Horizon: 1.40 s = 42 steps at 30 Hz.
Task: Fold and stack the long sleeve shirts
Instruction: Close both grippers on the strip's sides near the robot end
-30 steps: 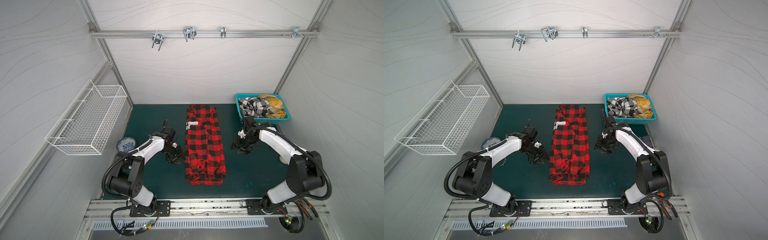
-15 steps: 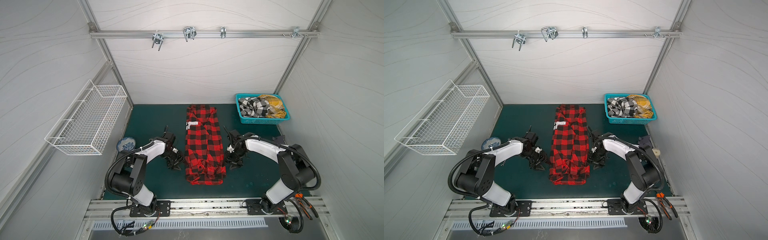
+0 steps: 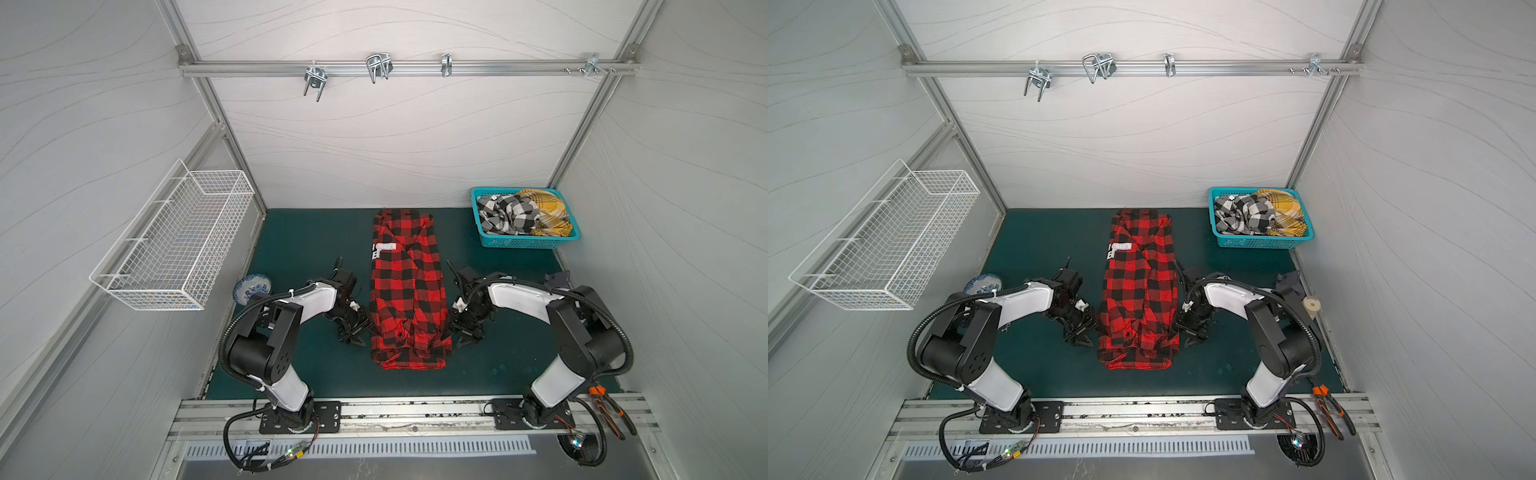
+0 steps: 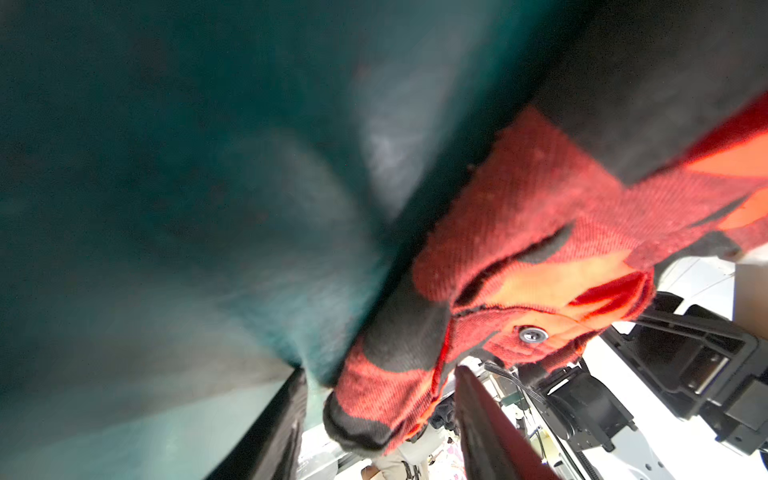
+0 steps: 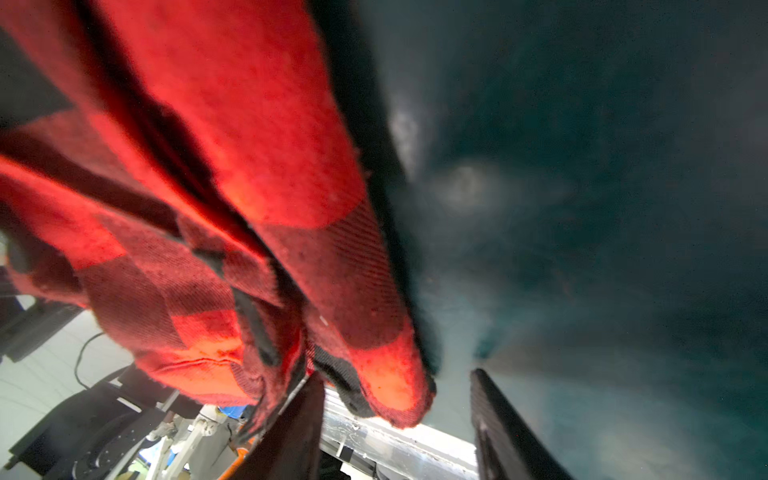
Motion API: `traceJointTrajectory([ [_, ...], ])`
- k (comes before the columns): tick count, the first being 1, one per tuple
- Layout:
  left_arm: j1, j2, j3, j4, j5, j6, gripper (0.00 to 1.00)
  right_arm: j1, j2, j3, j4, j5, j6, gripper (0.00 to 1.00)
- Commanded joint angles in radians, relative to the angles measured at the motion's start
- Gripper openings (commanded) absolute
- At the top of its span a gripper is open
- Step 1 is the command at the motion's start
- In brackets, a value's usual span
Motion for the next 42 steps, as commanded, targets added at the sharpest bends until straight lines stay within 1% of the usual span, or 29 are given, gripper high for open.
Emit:
traceJointTrajectory([
  [1,-0.004,0.027,-0.011,0.004,-0.001,0.003,0.55,0.005,0.018,-0.005,0.013,-0.021,0.021,0.50],
  [5,-0.013,0.037,-0.011,-0.004,-0.001,0.004,0.52,0.007,0.041,-0.002,0.013,-0.028,0.020,0.45],
  [7,-0.025,0.047,-0.006,-0.003,-0.001,0.005,0.49,0.007,0.052,0.006,0.008,-0.031,0.016,0.41],
  [10,-0.045,0.063,-0.003,0.004,0.004,0.002,0.46,0.013,0.067,0.021,-0.008,-0.029,0.006,0.37],
  [14,-0.053,0.082,-0.003,0.015,0.015,0.002,0.44,0.022,0.087,0.041,-0.026,-0.027,-0.004,0.37],
  [20,-0.061,0.087,-0.005,0.011,0.020,0.005,0.36,0.025,0.106,0.056,-0.032,-0.047,-0.010,0.36],
  [22,-0.062,0.076,-0.012,0.004,0.016,0.007,0.37,0.025,0.107,0.063,-0.044,-0.047,-0.014,0.36],
  [24,-0.062,0.057,-0.016,-0.004,0.004,0.010,0.40,0.024,0.101,0.067,-0.055,-0.043,-0.017,0.36],
  [28,-0.061,0.022,-0.003,-0.055,-0.071,0.018,0.41,0.025,0.083,0.065,-0.067,-0.040,-0.017,0.37],
  [31,-0.063,0.007,0.001,-0.048,-0.078,0.007,0.41,0.024,0.101,0.064,-0.067,-0.031,-0.016,0.37],
  [34,-0.070,0.036,0.000,-0.017,-0.059,0.004,0.40,0.025,0.106,0.033,-0.019,-0.005,-0.004,0.37],
  [39,-0.107,0.051,-0.015,0.033,-0.042,-0.033,0.39,0.033,0.108,-0.033,0.116,-0.022,0.018,0.37],
  [42,-0.114,0.052,-0.016,0.039,-0.044,-0.041,0.35,0.040,0.097,-0.059,0.154,-0.031,0.035,0.35],
])
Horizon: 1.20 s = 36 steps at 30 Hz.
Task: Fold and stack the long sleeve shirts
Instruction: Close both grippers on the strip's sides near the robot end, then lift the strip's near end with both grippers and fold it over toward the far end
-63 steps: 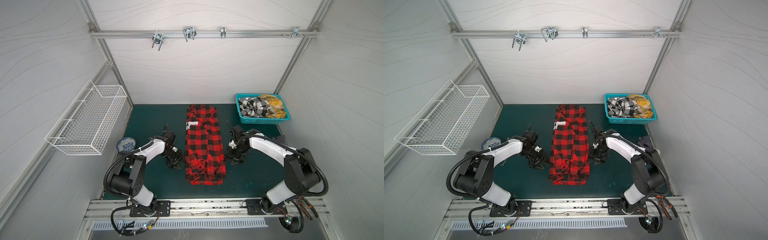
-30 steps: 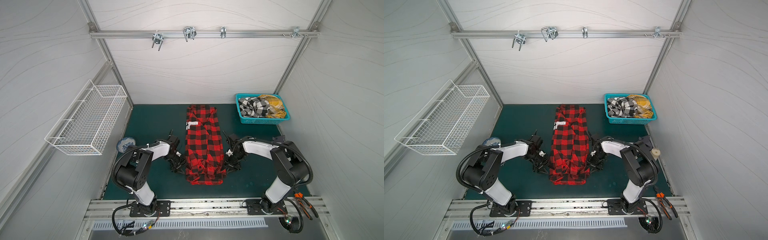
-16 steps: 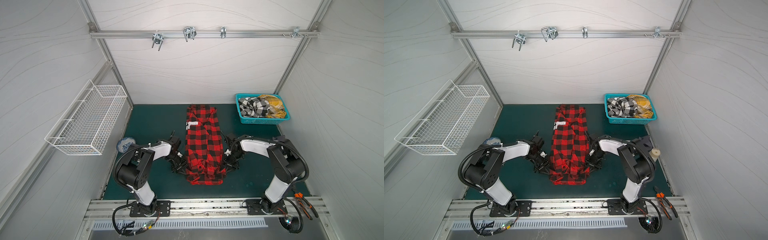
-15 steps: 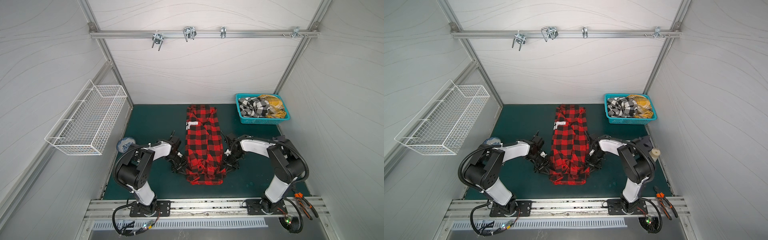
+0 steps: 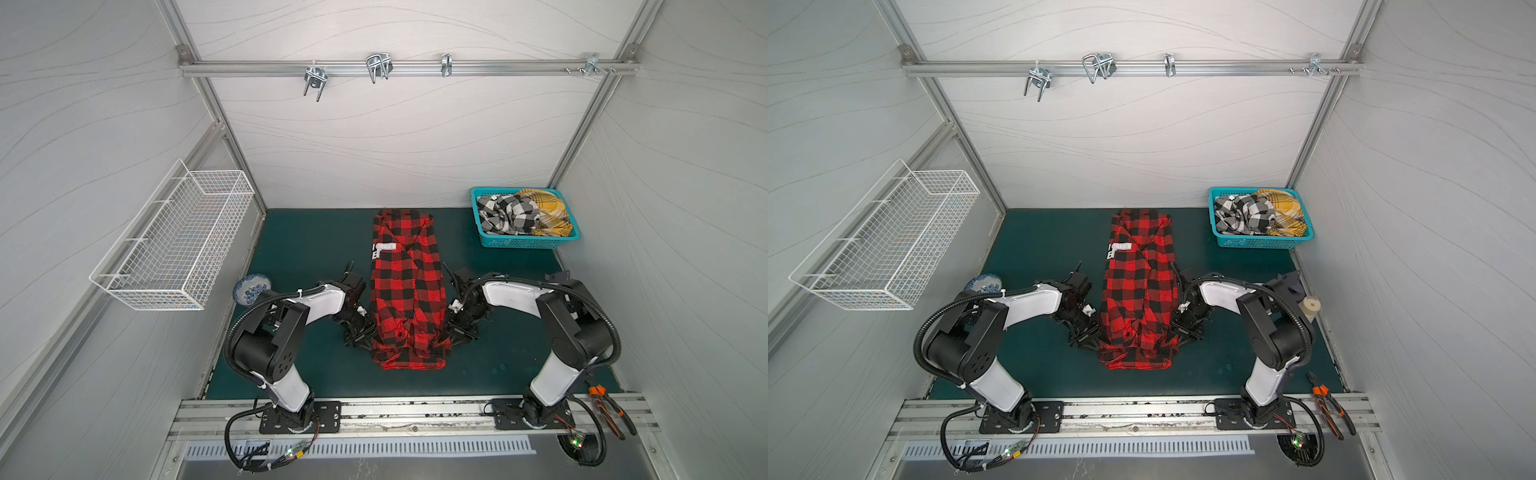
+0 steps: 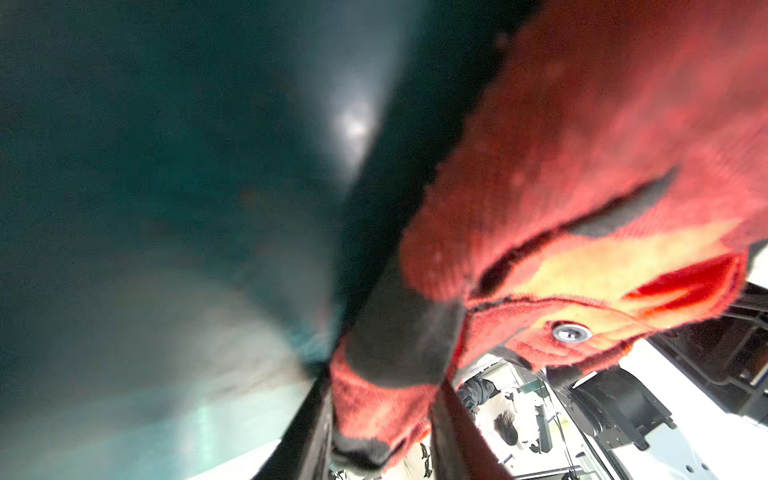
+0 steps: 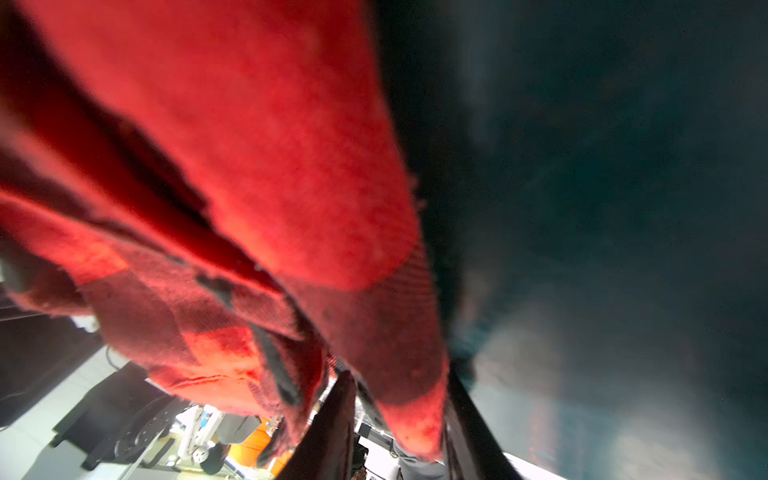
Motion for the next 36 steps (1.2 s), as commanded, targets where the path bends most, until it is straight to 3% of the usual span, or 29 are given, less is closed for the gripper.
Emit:
traceJointTrajectory([
  [1,-0.017,0.033,-0.020,0.043,-0.033,-0.017,0.34,0.029,0.029,-0.067,0.121,0.033,0.023,0.35],
  [9,-0.019,0.029,-0.035,0.075,-0.020,-0.037,0.23,0.049,0.002,-0.087,0.133,0.037,0.039,0.31],
  [13,-0.020,0.043,-0.045,0.104,-0.001,-0.046,0.15,0.050,-0.001,-0.090,0.136,0.042,0.045,0.20],
  [17,-0.021,0.063,-0.048,0.129,0.017,-0.052,0.13,0.051,-0.002,-0.084,0.132,0.042,0.042,0.16],
  [23,-0.023,0.045,-0.038,0.120,0.012,-0.048,0.00,0.051,-0.031,-0.081,0.128,0.031,0.047,0.02],
  [29,-0.029,-0.027,-0.020,0.061,0.001,-0.030,0.00,0.053,-0.102,-0.091,0.105,0.037,0.057,0.00],
  [36,-0.099,-0.104,-0.062,0.044,-0.014,-0.032,0.00,0.087,-0.228,-0.151,0.101,0.057,0.105,0.00],
])
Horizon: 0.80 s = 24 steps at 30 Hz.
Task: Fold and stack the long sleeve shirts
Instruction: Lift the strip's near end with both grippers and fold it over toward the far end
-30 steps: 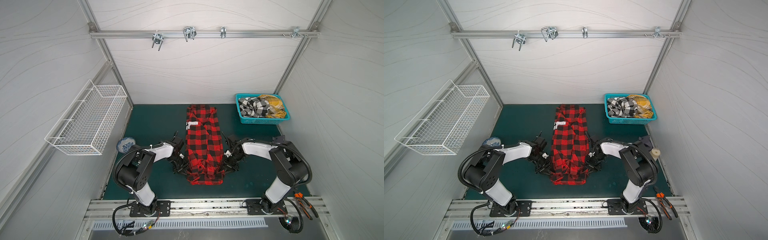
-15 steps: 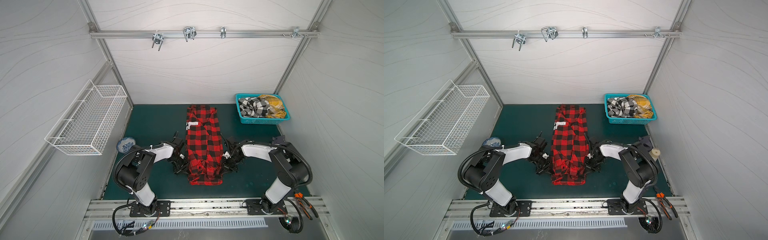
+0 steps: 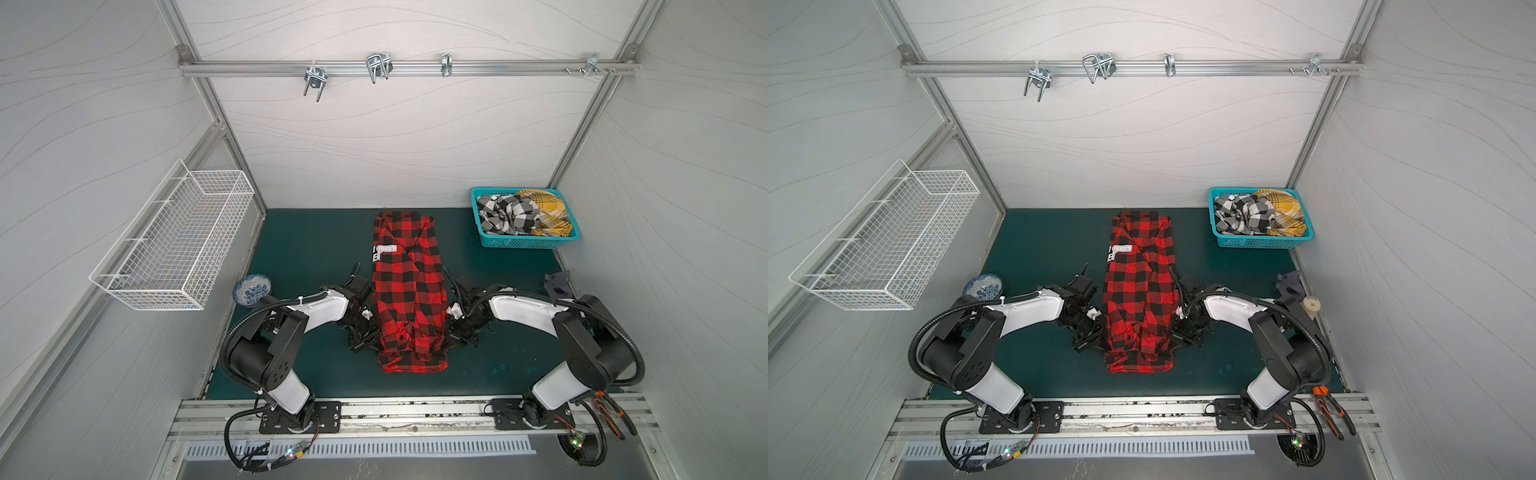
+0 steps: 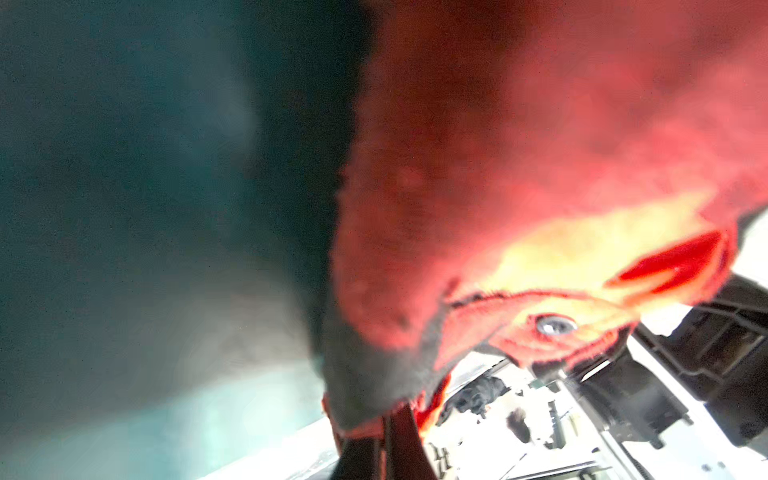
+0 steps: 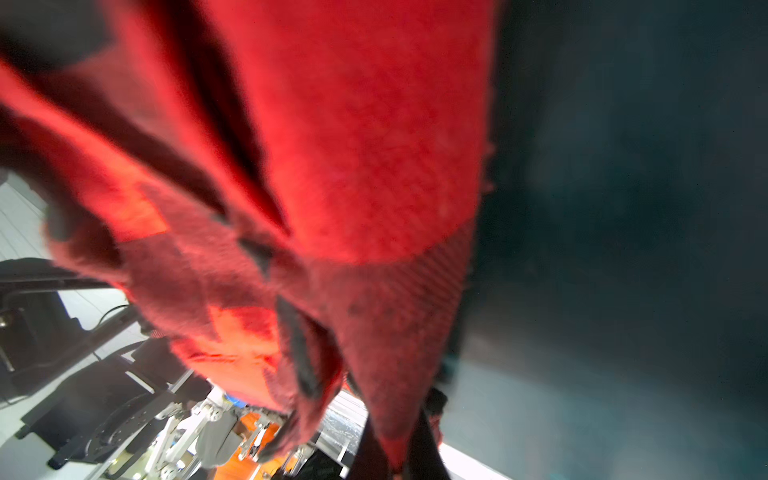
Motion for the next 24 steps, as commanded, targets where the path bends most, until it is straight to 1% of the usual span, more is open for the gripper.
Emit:
traceJointTrajectory([
  [1,-0.020,-0.052,-0.032,-0.011,-0.024,0.003,0.00,0.020,-0.077,-0.036,-0.016,0.028,0.051,0.00],
  [5,-0.028,-0.142,-0.082,-0.030,-0.036,0.000,0.00,0.031,-0.153,-0.075,-0.022,0.034,0.088,0.00],
  [8,-0.054,-0.184,-0.095,-0.031,-0.028,-0.005,0.00,0.044,-0.184,-0.078,-0.037,0.033,0.099,0.00],
  [10,-0.070,-0.196,-0.086,-0.042,-0.027,-0.001,0.00,0.043,-0.204,-0.066,-0.057,0.038,0.102,0.00],
  [13,-0.071,-0.230,-0.051,-0.060,-0.041,0.001,0.00,0.042,-0.220,-0.026,-0.085,0.044,0.098,0.00],
  [16,-0.042,-0.249,0.029,-0.060,-0.049,-0.017,0.00,0.005,-0.208,0.042,-0.129,0.046,0.075,0.00],
  [18,0.000,-0.228,0.104,-0.039,-0.054,-0.033,0.00,-0.032,-0.181,0.106,-0.143,0.044,0.050,0.00],
  [20,0.050,-0.171,0.188,-0.008,-0.058,-0.044,0.00,-0.080,-0.129,0.190,-0.154,0.040,0.011,0.00],
  [22,0.084,-0.084,0.306,0.009,-0.074,-0.024,0.00,-0.138,-0.045,0.298,-0.161,0.016,-0.027,0.00],
  [24,0.115,0.053,0.464,-0.031,-0.104,0.017,0.00,-0.196,0.072,0.449,-0.183,0.009,-0.065,0.00],
])
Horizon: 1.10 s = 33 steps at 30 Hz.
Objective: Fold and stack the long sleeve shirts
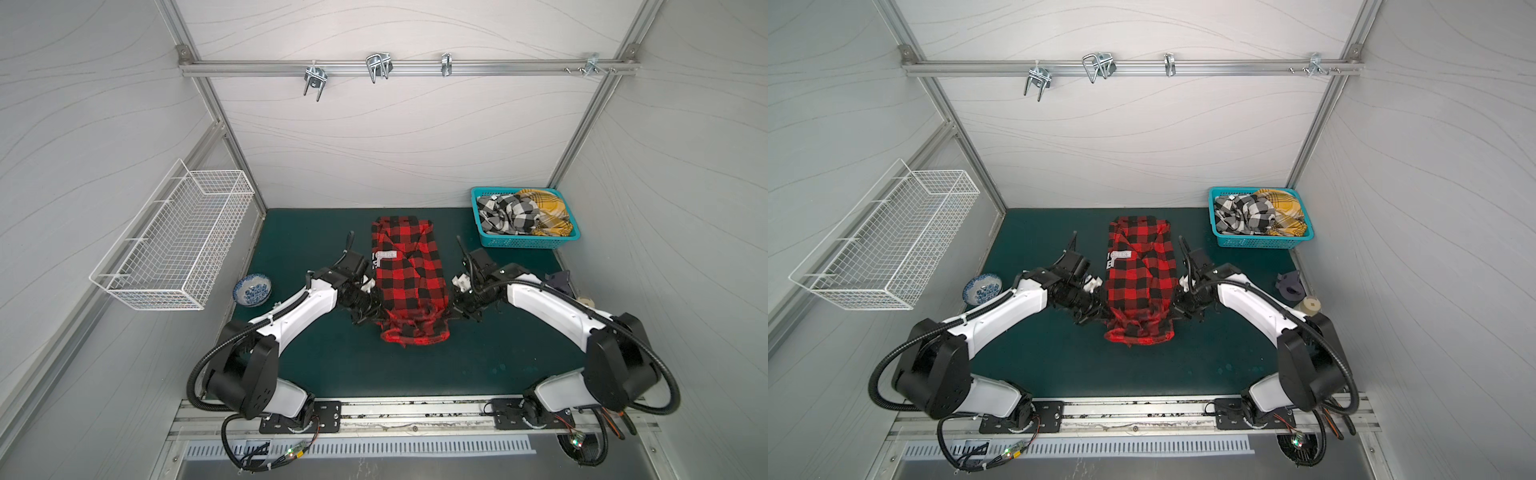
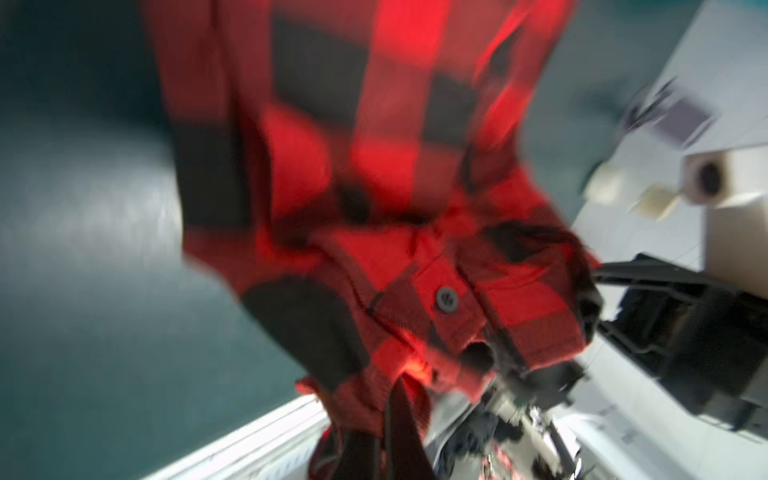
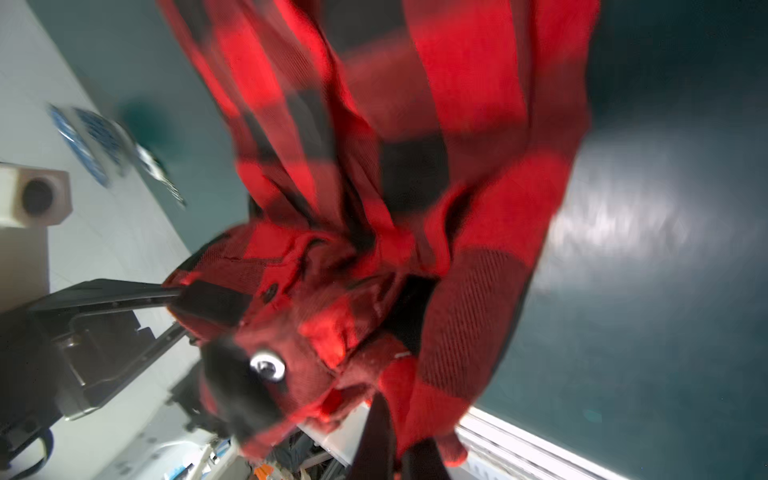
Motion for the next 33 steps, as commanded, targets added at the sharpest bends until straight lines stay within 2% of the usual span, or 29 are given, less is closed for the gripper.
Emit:
traceJointTrajectory([
  [1,0.056,0.191,0.240,0.020,-0.046,0.047,0.00,-0.086,0.175,0.207,-0.050,-0.020,-0.088,0.00],
  [3,0.101,0.330,0.396,-0.008,-0.096,0.055,0.00,-0.137,0.323,0.385,-0.076,-0.031,-0.106,0.00],
  [4,0.124,0.388,0.460,-0.007,-0.102,0.056,0.00,-0.157,0.389,0.464,-0.078,-0.039,-0.108,0.04],
  [6,0.180,0.558,0.628,-0.033,-0.090,0.044,0.24,-0.205,0.553,0.664,-0.084,-0.104,-0.107,0.39],
  [7,0.204,0.621,0.702,-0.043,-0.081,0.032,0.29,-0.224,0.616,0.762,-0.102,-0.109,-0.108,0.52],
  [8,0.228,0.680,0.769,-0.049,-0.080,0.012,0.34,-0.242,0.696,0.885,-0.127,-0.128,-0.118,0.57],
  [10,0.266,0.749,0.903,-0.059,-0.085,-0.016,0.45,-0.265,0.801,1.093,-0.194,-0.189,-0.140,0.61],
  [12,0.278,0.784,1.017,-0.082,-0.049,-0.025,0.52,-0.271,0.831,1.206,-0.266,-0.156,-0.179,0.66],
  [14,0.273,0.764,1.078,-0.139,-0.067,0.006,0.51,-0.271,0.776,1.160,-0.256,-0.127,-0.197,0.68],
  [16,0.258,0.676,1.020,-0.167,-0.156,0.028,0.50,-0.269,0.690,1.042,-0.222,-0.088,-0.218,0.70],
  [20,0.156,0.447,0.686,-0.056,-0.259,0.011,0.46,-0.267,0.525,0.772,-0.135,-0.020,-0.281,0.72],
  [22,0.098,0.416,0.601,-0.027,-0.265,0.003,0.44,-0.260,0.499,0.701,-0.138,0.009,-0.316,0.70],
  [25,0.056,0.451,0.564,-0.023,-0.227,0.000,0.43,-0.257,0.499,0.619,-0.119,0.010,-0.311,0.67],
  [27,0.045,0.486,0.554,0.022,-0.171,-0.011,0.39,-0.247,0.514,0.593,-0.100,0.022,-0.306,0.59],
  [30,0.013,0.560,0.620,0.003,-0.140,0.010,0.33,-0.226,0.565,0.602,-0.086,0.027,-0.314,0.47],
  [33,0.002,0.636,0.662,-0.025,-0.136,0.021,0.30,-0.204,0.624,0.617,-0.069,0.020,-0.312,0.45],
])
